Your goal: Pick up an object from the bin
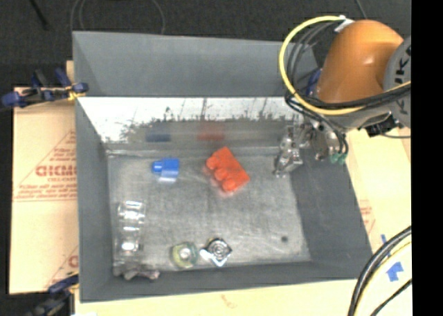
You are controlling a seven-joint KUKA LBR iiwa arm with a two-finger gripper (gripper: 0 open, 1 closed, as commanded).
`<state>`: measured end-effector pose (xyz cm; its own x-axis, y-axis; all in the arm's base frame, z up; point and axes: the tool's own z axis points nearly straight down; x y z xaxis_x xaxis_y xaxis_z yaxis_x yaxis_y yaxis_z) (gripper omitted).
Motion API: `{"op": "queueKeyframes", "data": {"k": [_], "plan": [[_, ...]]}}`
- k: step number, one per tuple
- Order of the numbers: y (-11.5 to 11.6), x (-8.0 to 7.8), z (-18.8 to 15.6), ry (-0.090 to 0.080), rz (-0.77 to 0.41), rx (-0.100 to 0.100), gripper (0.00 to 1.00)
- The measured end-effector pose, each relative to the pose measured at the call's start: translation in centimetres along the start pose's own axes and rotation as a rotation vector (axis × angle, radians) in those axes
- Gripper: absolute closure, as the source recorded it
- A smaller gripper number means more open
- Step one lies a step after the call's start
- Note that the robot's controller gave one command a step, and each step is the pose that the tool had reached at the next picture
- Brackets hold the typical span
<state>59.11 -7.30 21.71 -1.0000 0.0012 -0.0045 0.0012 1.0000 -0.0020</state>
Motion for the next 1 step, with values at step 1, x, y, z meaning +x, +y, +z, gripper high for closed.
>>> {"op": "queueKeyframes", "data": {"k": [1], "plan": [[1.42, -1.12, 9.24, 0.007, 0.178, -0.003, 1.0]]}}
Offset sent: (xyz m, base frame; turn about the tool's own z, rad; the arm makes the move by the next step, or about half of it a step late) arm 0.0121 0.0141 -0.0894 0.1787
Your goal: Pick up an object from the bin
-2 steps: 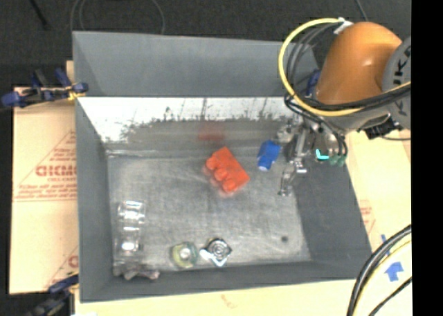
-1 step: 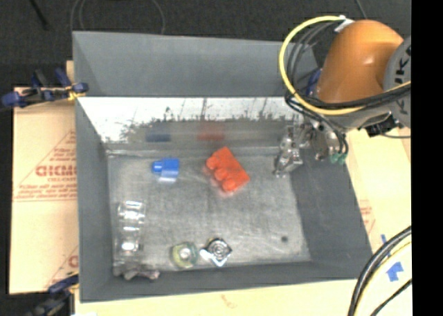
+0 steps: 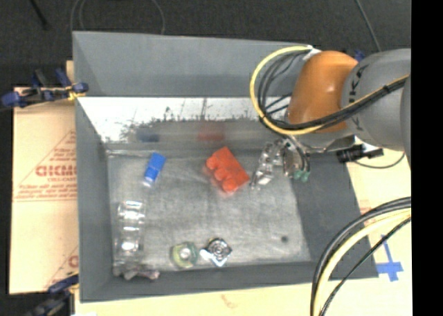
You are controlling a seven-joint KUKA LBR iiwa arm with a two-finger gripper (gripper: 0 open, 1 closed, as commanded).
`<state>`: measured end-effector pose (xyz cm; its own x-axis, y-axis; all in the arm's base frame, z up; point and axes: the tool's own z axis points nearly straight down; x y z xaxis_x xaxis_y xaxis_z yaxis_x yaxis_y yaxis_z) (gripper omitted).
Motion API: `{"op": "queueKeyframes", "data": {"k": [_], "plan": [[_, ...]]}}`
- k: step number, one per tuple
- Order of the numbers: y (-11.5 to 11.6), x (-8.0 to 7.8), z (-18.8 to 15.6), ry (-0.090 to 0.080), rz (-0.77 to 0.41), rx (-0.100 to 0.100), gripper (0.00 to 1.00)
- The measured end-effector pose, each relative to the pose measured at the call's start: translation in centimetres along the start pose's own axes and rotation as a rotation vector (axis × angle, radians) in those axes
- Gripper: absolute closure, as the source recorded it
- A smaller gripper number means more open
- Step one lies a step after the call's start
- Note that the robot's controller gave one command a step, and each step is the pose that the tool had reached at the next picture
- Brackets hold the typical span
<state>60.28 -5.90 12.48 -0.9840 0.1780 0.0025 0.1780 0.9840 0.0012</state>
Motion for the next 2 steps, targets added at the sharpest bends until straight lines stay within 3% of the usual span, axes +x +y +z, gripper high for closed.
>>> {"op": "queueKeyframes", "data": {"k": [1, 2], "plan": [[-0.1, -0.2, -0.4, -0.006, -0.002, 0.002, 0.0], [5.6, -2.2, 5.0, -0.017, -0.113, 0.004, 0.0]]}}
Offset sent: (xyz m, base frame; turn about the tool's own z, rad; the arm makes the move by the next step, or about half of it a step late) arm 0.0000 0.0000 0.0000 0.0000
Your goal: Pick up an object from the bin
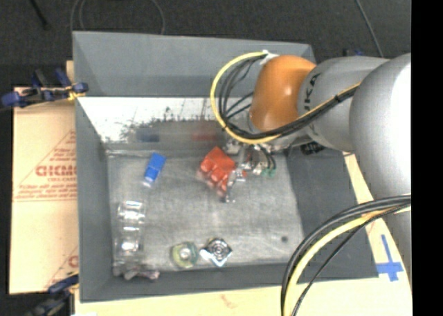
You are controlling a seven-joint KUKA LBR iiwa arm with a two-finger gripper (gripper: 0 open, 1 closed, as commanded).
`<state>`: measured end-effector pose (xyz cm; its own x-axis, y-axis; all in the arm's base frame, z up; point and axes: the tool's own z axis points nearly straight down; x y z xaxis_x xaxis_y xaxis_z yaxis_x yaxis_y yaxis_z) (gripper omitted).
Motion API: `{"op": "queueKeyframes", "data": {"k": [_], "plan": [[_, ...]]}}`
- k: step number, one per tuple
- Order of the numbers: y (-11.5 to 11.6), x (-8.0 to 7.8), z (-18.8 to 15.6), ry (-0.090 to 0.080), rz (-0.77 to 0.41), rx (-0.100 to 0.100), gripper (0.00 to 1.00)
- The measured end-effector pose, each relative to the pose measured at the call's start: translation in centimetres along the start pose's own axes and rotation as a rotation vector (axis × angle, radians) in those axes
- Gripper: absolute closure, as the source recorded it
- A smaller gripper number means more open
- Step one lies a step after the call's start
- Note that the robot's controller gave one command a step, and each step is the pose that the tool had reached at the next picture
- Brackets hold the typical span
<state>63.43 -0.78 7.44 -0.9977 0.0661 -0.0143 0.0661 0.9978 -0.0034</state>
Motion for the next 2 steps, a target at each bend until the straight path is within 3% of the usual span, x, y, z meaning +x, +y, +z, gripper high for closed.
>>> {"op": "queueKeyframes", "data": {"k": [1, 2], "plan": [[-0.1, 0.0, -0.2, -0.002, 0.001, 0.0, 1.0], [1.5, -0.1, -14.8, 0.001, 0.012, -0.005, 1.0]]}}
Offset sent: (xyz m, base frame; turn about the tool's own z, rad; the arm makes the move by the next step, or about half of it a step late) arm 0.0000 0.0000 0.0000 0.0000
